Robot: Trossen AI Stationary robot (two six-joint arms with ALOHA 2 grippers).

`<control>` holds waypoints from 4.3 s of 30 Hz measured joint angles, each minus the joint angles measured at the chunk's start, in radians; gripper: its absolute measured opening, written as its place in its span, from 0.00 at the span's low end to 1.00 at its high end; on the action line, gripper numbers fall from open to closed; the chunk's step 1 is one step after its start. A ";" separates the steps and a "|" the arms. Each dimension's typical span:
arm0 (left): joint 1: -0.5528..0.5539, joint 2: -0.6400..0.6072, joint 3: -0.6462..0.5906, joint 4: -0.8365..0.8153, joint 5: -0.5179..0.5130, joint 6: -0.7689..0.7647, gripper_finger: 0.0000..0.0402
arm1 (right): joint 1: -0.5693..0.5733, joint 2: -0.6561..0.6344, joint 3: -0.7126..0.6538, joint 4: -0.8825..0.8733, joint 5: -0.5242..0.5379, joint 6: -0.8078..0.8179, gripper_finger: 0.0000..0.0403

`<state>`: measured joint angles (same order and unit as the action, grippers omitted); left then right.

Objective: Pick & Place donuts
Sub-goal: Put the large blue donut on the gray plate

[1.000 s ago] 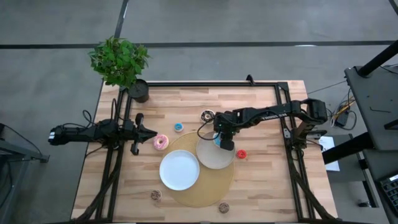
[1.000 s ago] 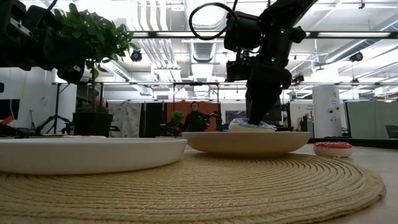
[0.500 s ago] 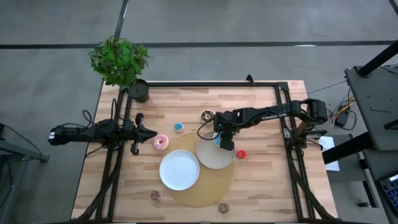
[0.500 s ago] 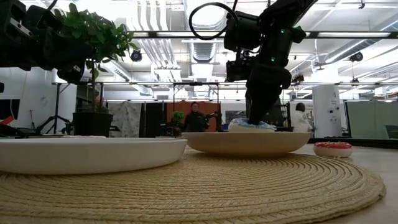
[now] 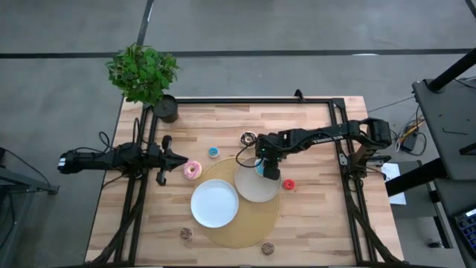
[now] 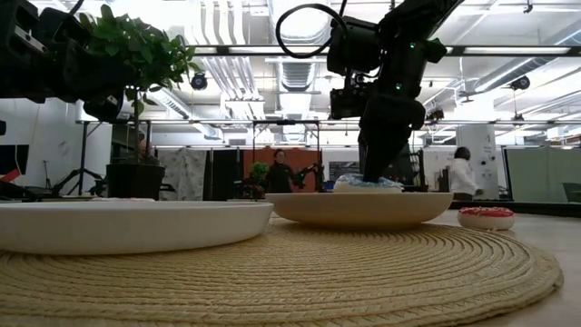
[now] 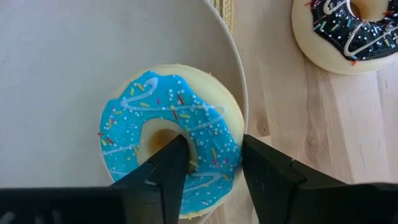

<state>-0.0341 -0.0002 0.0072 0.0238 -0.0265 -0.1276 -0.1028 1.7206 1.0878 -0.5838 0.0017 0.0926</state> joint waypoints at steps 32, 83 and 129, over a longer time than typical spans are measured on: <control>0.000 0.000 0.000 0.000 0.000 0.000 0.00 | 0.000 0.000 0.000 0.020 -0.002 -0.077 0.46; 0.000 0.000 0.000 0.000 0.000 0.000 0.00 | 0.021 -0.001 -0.009 0.012 -0.144 -0.069 0.49; 0.000 0.000 0.000 0.000 0.000 0.000 0.00 | 0.168 -0.001 -0.022 0.019 -0.167 -0.070 0.49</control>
<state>-0.0344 -0.0002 0.0072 0.0238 -0.0265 -0.1278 0.0654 1.7196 1.0657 -0.5645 -0.1654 0.0223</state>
